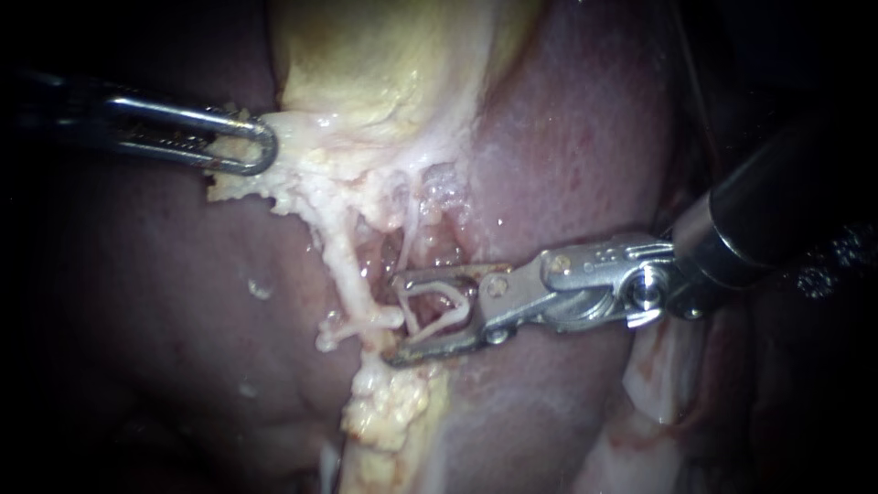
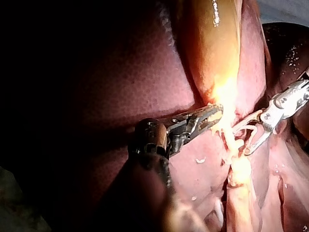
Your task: Clipping second clip left tube
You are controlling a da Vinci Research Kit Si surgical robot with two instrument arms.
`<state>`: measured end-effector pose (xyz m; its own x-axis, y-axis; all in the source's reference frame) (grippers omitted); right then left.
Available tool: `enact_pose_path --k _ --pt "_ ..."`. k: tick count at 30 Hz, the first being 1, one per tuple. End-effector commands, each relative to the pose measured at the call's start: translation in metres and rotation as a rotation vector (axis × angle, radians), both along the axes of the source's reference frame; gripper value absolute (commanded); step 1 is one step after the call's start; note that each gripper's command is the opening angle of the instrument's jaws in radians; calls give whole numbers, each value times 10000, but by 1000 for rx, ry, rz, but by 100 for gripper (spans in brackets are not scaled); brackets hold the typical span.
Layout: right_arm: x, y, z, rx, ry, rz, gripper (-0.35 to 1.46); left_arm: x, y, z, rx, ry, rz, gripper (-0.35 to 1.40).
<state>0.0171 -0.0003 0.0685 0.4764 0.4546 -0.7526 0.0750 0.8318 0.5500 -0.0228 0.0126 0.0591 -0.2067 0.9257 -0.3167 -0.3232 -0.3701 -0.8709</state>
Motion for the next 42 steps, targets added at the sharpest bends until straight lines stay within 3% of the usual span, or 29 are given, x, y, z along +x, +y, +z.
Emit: enact_pose_path --k 1,19,30,42 --pt "0 0 0 0 0 0 48 0 0 0 0 0 0 -35" --pt "-12 -2 -11 4 8 -6 49 0 0 0 0 0 0 -35" --pt "-12 -1 -29 12 47 1 49 0 0 0 0 0 0 -35" --pt "-5 0 -27 52 68 18 49 0 0 -1 0 0 0 -35"
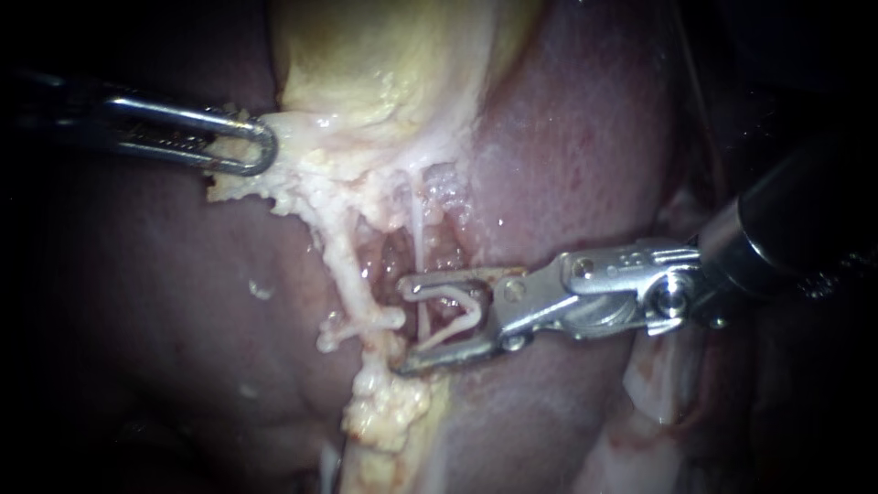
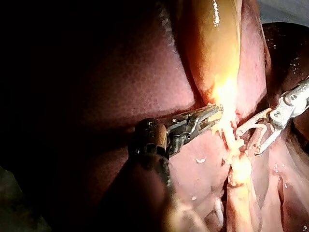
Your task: Clipping second clip left tube
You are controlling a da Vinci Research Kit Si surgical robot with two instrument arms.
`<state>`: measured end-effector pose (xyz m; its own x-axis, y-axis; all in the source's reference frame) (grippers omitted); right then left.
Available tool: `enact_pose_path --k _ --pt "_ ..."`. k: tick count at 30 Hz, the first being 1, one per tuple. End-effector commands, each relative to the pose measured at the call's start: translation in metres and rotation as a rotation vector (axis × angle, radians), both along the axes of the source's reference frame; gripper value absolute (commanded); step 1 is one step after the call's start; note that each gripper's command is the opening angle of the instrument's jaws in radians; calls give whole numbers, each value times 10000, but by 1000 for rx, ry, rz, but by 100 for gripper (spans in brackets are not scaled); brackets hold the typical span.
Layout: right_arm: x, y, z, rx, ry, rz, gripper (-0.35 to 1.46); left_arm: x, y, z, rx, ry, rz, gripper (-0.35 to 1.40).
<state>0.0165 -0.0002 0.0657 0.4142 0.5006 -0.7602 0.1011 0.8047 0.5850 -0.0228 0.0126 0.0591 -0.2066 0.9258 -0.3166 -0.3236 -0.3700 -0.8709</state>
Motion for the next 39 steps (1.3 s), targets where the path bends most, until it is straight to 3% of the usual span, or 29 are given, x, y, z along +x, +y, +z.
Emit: enact_pose_path --k 1,10,15,24,39 --pt "1 0 2 7 2 3 49 0 0 0 0 0 0 -35" --pt "11 2 8 52 31 24 49 0 0 0 0 0 0 -35" --pt "12 5 15 67 41 7 49 0 0 0 0 0 0 -35" --pt "6 7 35 109 55 17 50 0 0 0 0 0 0 -35" --pt "17 7 54 190 195 -33 50 -1 -1 0 -1 -2 -2 -35"
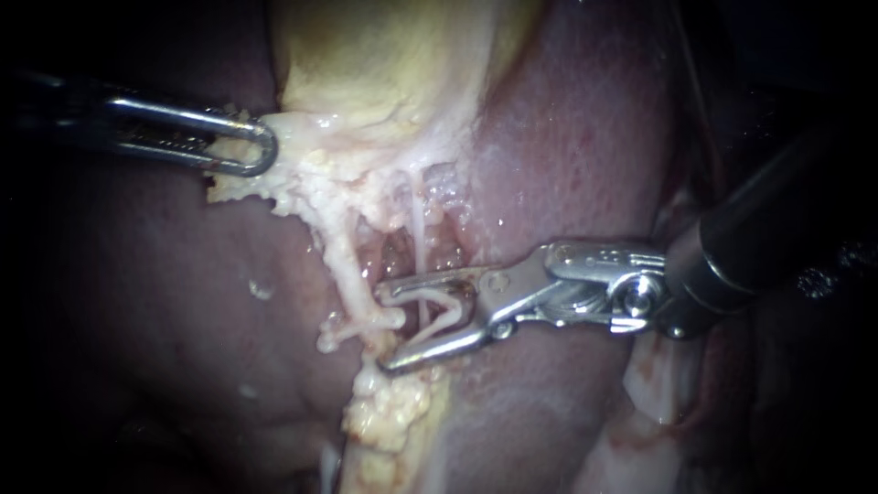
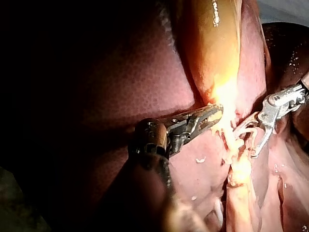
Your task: Clipping second clip left tube
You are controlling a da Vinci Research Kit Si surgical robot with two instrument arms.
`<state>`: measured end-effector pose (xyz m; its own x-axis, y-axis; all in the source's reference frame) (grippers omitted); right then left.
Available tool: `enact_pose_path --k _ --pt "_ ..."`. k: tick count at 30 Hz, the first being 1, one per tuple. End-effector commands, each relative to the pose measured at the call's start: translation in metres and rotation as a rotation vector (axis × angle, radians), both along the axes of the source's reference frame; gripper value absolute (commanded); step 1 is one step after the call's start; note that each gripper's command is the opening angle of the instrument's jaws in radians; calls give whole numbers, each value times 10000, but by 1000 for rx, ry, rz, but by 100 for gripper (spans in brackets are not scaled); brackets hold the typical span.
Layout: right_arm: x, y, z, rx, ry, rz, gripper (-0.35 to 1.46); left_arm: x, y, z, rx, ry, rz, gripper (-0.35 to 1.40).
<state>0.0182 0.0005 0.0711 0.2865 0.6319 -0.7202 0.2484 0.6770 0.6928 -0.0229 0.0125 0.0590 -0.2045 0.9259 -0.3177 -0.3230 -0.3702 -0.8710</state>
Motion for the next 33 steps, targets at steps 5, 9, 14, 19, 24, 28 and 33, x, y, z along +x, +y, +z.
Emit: enact_pose_path --k 5,9,14,19,24,28,33 --pt "13 1 2 13 13 5 50 0 0 0 0 -1 0 -35" --pt "22 1 2 15 20 9 50 0 0 0 0 -1 0 -35" --pt "33 0 -2 22 23 6 50 0 0 0 0 -1 0 -35" --pt "46 -3 -6 28 25 5 50 -1 0 1 0 -1 0 -35" --pt "55 -4 -9 28 27 3 50 -1 0 1 0 0 -1 -35" --pt "59 -6 -12 30 38 1 50 -1 0 1 0 0 -1 -35" --pt "60 -11 -20 37 44 -13 50 -2 -1 1 -1 0 -1 -35"
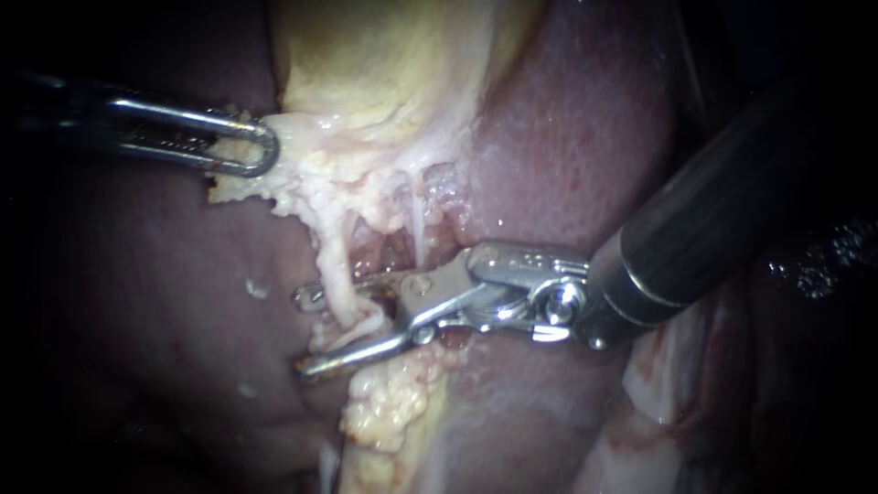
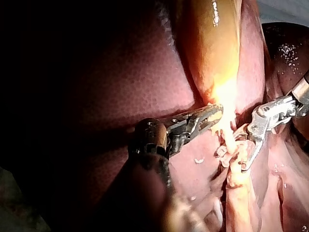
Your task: Clipping second clip left tube
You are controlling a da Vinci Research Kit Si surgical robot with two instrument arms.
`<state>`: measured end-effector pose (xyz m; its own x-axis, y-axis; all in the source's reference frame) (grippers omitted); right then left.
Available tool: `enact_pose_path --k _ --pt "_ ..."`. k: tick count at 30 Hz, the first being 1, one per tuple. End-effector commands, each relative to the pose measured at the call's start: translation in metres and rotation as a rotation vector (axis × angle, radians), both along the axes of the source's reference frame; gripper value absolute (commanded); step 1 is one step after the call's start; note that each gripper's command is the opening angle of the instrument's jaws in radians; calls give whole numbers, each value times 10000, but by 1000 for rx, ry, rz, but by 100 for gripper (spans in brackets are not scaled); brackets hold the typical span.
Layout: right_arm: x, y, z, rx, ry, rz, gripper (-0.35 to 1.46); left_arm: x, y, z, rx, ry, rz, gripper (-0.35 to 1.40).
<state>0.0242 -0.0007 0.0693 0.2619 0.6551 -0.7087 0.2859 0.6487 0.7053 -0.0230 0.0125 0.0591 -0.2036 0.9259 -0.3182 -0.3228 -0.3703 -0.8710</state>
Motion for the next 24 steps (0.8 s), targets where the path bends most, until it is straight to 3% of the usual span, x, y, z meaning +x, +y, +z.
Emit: enact_pose_path --k 1,12,15,24 --pt "-1 0 -4 2 7 -7 50 0 0 0 0 1 0 -35" --pt "-6 -28 -56 8 49 -73 48 1 0 0 0 1 0 -35" --pt "-7 -31 -64 10 53 -78 46 1 0 0 0 1 0 -35" --pt "-13 -29 -67 33 42 -76 35 1 0 0 0 1 0 -35"
